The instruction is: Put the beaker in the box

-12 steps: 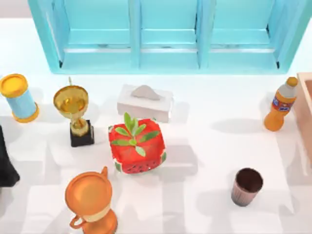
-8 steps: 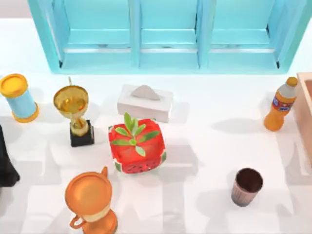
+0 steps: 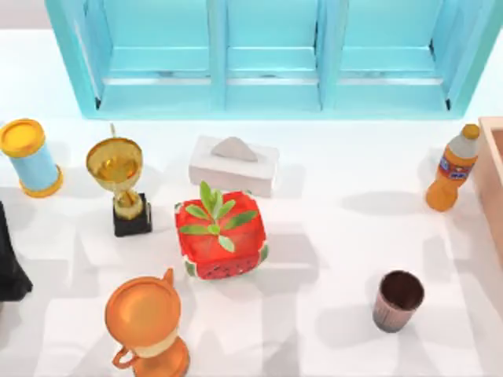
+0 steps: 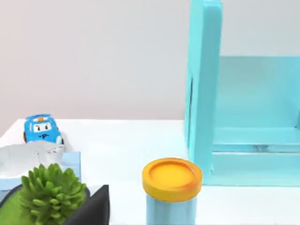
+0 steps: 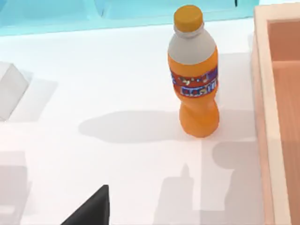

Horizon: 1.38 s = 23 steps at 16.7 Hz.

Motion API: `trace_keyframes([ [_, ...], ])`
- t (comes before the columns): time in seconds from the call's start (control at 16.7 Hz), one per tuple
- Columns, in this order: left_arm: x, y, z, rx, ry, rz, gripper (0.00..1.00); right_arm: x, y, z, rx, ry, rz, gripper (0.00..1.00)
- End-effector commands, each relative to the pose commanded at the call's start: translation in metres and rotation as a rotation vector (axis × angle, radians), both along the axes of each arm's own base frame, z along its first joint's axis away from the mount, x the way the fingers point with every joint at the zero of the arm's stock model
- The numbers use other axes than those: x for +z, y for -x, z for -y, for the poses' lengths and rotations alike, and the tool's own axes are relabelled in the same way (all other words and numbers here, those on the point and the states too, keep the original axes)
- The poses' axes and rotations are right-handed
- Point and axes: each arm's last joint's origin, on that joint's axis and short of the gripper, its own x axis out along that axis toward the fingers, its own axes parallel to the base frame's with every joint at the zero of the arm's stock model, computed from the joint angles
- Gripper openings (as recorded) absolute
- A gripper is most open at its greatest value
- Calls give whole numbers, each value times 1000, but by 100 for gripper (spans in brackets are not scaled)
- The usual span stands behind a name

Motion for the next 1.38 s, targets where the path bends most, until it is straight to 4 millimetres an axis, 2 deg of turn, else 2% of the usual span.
trace_keyframes([
  [0.18,0,0,0,0,0,0,100,13,-32,-25,29,13,-333,100],
  [0.36,0,0,0,0,0,0,100,17,-62,-55,30,64,-619,100],
  [0.6,0,0,0,0,0,0,100,19,-91,-95,10,148,-862,100],
  [0.78,0,0,0,0,0,0,100,19,-104,-117,-3,196,-954,100],
  [0.9,0,0,0,0,0,0,100,18,-107,-124,-7,212,-978,100],
  [1.26,0,0,0,0,0,0,100,17,-107,-123,-9,210,-978,100],
  [1.38,0,0,0,0,0,0,100,6,-108,-124,-8,214,-983,100],
])
